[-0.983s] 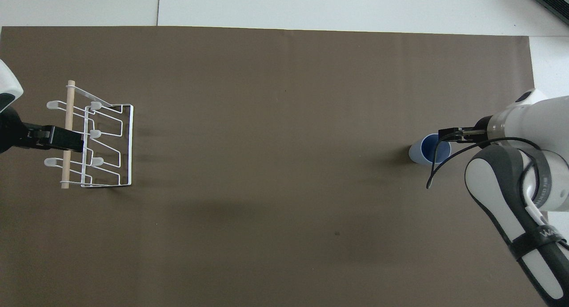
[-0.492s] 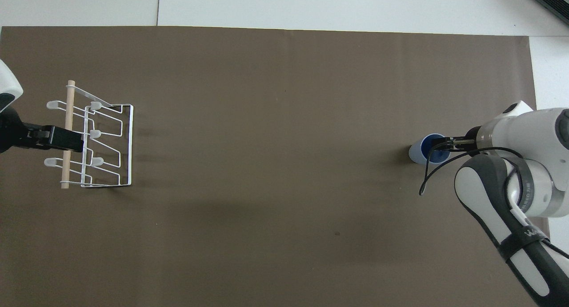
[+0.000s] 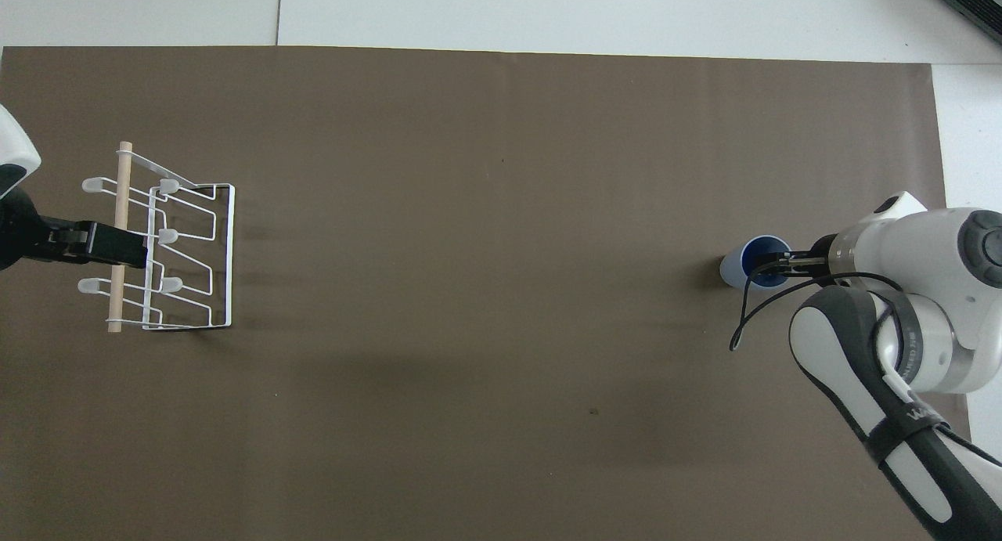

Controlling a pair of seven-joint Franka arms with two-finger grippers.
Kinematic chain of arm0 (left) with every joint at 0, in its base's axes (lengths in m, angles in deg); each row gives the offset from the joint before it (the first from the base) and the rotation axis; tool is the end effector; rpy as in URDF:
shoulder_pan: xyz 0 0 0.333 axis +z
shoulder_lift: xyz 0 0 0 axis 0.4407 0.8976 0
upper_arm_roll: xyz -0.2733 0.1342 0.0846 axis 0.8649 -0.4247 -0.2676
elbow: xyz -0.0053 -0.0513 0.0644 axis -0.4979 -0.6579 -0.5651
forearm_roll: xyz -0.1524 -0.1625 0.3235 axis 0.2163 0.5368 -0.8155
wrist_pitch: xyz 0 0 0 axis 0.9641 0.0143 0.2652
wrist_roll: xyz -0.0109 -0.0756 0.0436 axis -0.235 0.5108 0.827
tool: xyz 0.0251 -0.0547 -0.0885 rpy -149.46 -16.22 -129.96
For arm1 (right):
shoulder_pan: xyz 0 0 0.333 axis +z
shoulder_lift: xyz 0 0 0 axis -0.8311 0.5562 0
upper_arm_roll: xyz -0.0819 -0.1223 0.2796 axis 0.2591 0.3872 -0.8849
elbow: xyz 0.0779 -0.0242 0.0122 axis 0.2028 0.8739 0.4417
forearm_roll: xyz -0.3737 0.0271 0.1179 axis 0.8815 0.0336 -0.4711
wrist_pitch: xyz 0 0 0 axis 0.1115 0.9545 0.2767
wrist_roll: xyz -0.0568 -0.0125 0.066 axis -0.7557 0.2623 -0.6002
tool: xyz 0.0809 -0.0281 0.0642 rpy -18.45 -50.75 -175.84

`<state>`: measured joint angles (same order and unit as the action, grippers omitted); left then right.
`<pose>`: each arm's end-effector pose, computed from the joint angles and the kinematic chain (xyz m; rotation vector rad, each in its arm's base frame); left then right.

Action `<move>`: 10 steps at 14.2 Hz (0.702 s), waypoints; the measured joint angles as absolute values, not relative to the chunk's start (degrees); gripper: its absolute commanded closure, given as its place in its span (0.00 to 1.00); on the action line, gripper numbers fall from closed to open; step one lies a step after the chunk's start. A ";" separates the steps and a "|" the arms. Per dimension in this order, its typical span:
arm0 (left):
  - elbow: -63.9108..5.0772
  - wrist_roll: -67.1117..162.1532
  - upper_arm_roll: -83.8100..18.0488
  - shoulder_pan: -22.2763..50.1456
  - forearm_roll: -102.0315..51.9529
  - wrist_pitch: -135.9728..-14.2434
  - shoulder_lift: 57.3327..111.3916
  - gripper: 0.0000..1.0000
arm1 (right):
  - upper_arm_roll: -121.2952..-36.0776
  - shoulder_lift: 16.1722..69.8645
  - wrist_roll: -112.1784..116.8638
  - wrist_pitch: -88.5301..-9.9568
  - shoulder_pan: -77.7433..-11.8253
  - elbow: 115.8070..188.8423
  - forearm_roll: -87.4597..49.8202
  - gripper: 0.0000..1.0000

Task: Hang cup on cup holder
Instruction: 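Lift the cup with the right gripper while the left gripper rises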

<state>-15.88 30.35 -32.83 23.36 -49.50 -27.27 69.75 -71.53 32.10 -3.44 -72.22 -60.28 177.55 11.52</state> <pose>0.5256 -0.0567 0.6232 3.1260 -0.2069 -0.0138 0.5424 -0.0382 0.3448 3.1310 -0.0522 0.1964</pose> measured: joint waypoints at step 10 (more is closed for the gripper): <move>-15.88 30.35 -32.83 23.36 -49.50 -27.27 69.75 0.00 | -71.69 32.25 -6.61 -72.56 -58.04 176.08 11.48 1.00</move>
<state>-15.88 30.35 -32.83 23.36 -49.50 -27.27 69.75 -71.69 32.25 -6.61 -72.56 -58.04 176.08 11.48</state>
